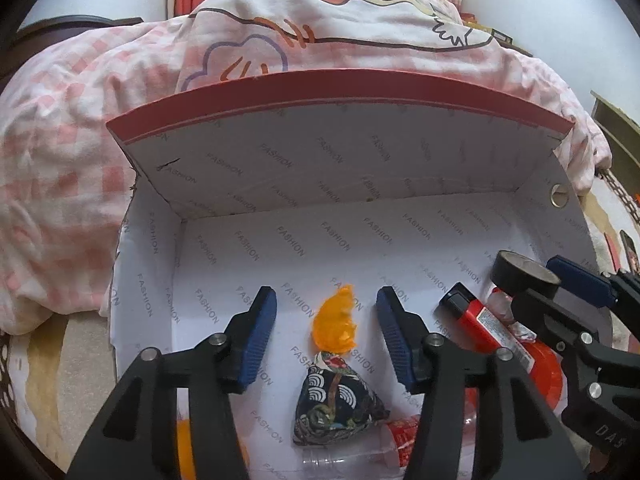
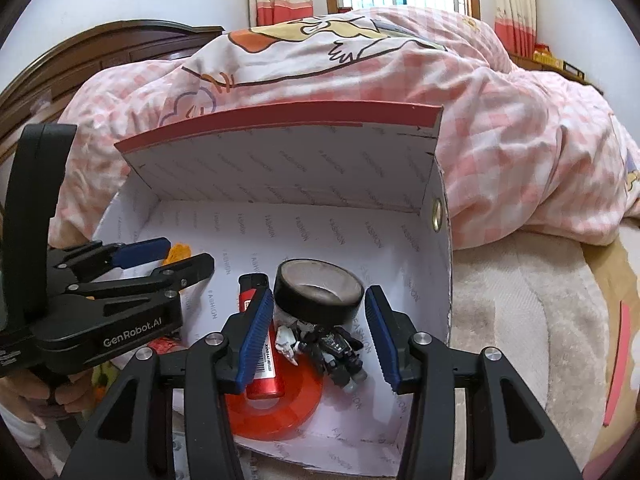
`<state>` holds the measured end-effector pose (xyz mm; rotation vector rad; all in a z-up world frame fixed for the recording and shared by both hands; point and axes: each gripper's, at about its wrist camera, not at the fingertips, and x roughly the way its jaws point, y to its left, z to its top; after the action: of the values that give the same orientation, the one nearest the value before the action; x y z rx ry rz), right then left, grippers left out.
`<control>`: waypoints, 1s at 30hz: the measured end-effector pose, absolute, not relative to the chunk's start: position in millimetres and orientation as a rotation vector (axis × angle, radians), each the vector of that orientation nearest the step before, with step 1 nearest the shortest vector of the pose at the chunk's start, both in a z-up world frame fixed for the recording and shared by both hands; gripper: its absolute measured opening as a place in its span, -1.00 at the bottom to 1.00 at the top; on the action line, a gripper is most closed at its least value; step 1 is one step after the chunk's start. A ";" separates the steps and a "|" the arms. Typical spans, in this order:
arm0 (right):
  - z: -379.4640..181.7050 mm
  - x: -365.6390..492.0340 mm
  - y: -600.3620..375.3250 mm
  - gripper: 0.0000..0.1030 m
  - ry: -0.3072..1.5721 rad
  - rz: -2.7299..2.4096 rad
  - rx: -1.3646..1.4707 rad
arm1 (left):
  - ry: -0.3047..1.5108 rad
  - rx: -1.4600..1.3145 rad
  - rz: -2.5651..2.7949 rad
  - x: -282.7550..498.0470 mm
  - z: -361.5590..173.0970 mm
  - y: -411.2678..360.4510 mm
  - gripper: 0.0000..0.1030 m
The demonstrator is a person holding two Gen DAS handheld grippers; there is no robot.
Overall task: Organize objects
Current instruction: 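Open both grippers to drop the orange toy and tape roll, then withdraw both grippers from the box toward the remaining toys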
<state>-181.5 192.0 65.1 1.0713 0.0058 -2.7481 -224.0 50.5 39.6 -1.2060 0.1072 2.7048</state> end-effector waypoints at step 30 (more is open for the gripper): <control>66.6 -170.2 193.8 0.27 -0.069 -2.757 0.935 | 0.072 -1.152 2.711 -201.0 53.0 36.0 0.08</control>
<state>-170.2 193.8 66.6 0.9351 -0.0689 -2.7566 -201.0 36.0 53.0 -1.1519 0.0722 2.7108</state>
